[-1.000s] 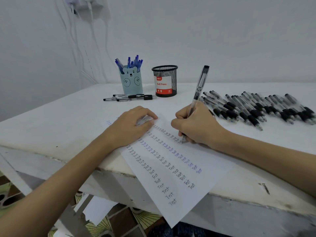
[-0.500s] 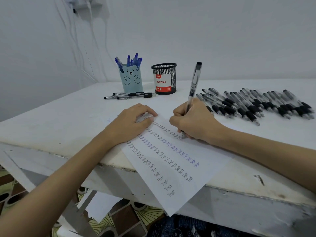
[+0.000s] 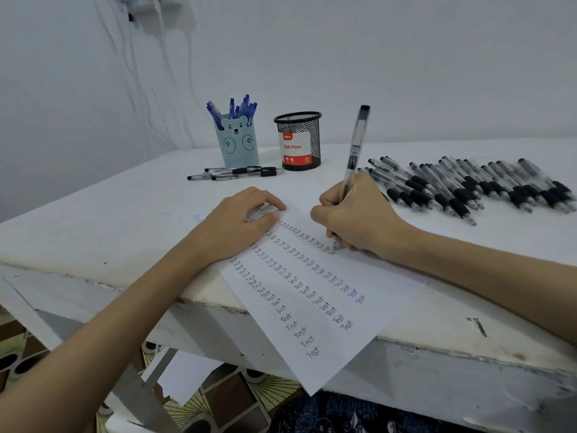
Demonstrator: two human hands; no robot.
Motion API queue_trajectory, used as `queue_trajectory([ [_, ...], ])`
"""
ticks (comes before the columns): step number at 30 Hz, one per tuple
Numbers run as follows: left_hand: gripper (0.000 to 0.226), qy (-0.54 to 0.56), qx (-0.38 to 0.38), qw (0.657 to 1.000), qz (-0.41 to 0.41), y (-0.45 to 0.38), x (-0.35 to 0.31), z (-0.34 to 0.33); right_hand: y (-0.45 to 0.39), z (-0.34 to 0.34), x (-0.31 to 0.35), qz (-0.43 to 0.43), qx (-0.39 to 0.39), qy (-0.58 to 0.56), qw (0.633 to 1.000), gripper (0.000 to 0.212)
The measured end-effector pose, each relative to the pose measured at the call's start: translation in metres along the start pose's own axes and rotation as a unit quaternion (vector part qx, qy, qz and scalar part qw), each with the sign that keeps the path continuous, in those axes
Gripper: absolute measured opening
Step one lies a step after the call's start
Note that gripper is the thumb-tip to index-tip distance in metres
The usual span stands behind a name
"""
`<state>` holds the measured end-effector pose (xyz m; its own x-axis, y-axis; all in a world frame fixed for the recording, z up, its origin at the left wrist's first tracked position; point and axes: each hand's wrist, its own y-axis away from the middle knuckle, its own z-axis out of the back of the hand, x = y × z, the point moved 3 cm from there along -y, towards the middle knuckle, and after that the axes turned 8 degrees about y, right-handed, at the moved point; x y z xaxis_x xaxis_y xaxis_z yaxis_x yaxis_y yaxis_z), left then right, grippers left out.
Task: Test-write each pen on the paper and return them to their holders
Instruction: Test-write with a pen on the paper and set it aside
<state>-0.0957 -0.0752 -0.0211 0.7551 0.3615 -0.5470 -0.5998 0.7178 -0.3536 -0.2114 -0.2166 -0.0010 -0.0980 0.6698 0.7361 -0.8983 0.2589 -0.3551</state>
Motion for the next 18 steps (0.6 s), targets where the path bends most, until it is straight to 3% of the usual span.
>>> queue_trajectory([
  [12, 0.018, 0.0, 0.003, 1.0, 0.001, 0.0, 0.001, 0.0, -0.001, -0.002, -0.001, -0.019, -0.022, 0.005, 1.0, 0.052],
  [18, 0.017, 0.005, 0.004, 1.0, 0.0, 0.001, 0.0, 0.0, -0.007, 0.015, -0.007, -0.146, 0.021, -0.117, 0.982, 0.036],
])
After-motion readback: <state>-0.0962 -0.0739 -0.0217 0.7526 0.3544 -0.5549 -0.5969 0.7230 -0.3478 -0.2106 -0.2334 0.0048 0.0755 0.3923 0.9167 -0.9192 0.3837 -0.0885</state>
